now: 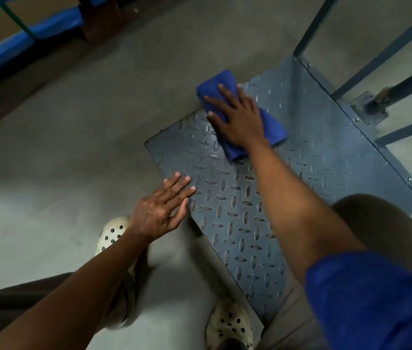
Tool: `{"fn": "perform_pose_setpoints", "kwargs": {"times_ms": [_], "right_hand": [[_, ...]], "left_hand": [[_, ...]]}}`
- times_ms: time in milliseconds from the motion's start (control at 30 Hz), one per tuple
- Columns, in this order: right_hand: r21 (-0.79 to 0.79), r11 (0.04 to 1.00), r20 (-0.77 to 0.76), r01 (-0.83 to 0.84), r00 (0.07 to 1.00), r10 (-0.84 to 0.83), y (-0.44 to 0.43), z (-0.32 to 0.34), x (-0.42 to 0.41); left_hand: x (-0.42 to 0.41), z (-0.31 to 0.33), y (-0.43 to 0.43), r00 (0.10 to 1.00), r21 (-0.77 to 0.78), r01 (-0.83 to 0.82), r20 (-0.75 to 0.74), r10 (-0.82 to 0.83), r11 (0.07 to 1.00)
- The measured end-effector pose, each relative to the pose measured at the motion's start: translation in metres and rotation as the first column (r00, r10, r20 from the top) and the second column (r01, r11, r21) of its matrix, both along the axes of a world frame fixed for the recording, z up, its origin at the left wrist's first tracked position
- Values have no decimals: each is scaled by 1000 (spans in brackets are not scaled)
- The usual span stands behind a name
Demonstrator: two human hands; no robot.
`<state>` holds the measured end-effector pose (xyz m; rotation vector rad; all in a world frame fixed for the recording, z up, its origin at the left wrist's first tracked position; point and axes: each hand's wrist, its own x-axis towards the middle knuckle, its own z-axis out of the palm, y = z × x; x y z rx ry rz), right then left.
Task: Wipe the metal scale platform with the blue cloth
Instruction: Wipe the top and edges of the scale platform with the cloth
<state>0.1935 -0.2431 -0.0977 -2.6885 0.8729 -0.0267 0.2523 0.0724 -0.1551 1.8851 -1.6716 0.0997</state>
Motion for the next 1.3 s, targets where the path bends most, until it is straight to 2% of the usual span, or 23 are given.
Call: {"fn": "perform_pose_setpoints", "kwargs": {"times_ms": [133, 267, 367, 500, 600, 733, 933, 1033, 1133, 1300], "right_hand": [[26, 979, -69, 200, 978, -198, -79, 5, -13], [58, 934, -97, 354, 933, -347, -120, 10, -24], [56, 905, -95, 423, 904, -417, -122, 10, -26], [-16, 859, -6, 511, 859, -511, -76, -6, -23], [-82, 882, 53, 465, 885, -462, -33, -13, -10], [-110, 947, 111, 301, 951, -289, 28, -17, 18], [-60, 995, 147, 79, 987, -70, 126, -19, 51], [-43, 999, 200, -11, 980, 20, 142, -21, 52], [-60, 998, 225, 1, 974, 12, 133, -22, 43], [-93, 960, 209, 265, 948, -241, 87, -19, 25]], "left_hand": [[1, -2, 1, 1000, -2, -9, -15, 9, 1000], [1, -1, 1, 1000, 13, 4, -15, -4, 1000], [3, 0, 1, 1000, 7, 15, -17, -15, 1000], [2, 0, 1, 1000, 9, 6, -9, -6, 1000], [1, 1, 1, 1000, 14, 3, -31, -2, 1000], [2, 1, 0, 999, 11, 13, -33, -13, 1000], [2, -1, 0, 1000, 2, -21, -12, 21, 1000], [2, -1, -1, 999, 1, -38, -1, 38, 999], [1, 3, -1, 999, 14, -39, -9, 39, 999], [6, 9, -7, 998, 22, -38, 53, 37, 999]]}}
